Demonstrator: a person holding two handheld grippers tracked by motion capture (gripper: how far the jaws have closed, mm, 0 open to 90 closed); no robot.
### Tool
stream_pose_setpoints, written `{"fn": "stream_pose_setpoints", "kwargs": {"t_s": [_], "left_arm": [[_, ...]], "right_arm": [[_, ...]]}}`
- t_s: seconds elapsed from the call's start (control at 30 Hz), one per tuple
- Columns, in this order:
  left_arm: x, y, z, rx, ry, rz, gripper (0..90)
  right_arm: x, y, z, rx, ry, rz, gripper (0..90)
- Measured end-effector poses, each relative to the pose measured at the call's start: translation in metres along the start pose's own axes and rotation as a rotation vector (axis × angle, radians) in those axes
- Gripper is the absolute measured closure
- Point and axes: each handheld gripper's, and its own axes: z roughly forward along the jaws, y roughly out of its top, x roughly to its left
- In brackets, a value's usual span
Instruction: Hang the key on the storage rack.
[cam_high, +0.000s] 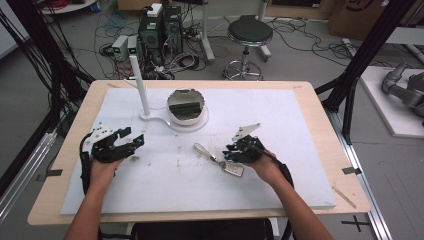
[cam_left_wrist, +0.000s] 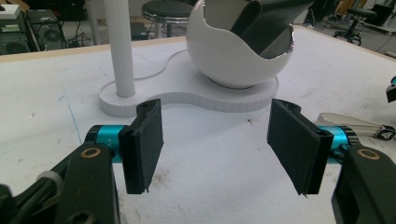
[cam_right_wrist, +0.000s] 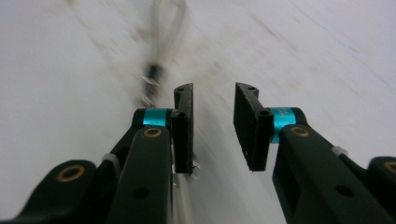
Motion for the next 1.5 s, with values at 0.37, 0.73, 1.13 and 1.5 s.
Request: {"fn": "stream_pose_setpoints", "kwargs": {"t_s": [0.37, 0.73, 1.13, 1.5], "left_arm": [[0.000, 0.000, 0.002, -0.001, 0.001, -0.005, 36.1], [0.001, 0.000, 0.001, 0.002, 0.003, -0.007, 36.4], [0.001, 0.000, 0.002, 0.035, 0.024, -0.016, 42.8], [0.002, -0.001, 0.002, 0.039, 0.032, -0.025, 42.9]], "right_arm": [[-0.001, -0.026, -0.005, 0.075, 0.182, -0.041, 76.2], [0.029, 0.000, 0.023, 0.033, 0.229, -0.035, 77.6], [0.063, 0.029, 0.049, -0.002, 0.210, -0.063, 80.8], [0.075, 0.054, 0.077, -0.058, 0.165, -0.018, 74.2]]}}
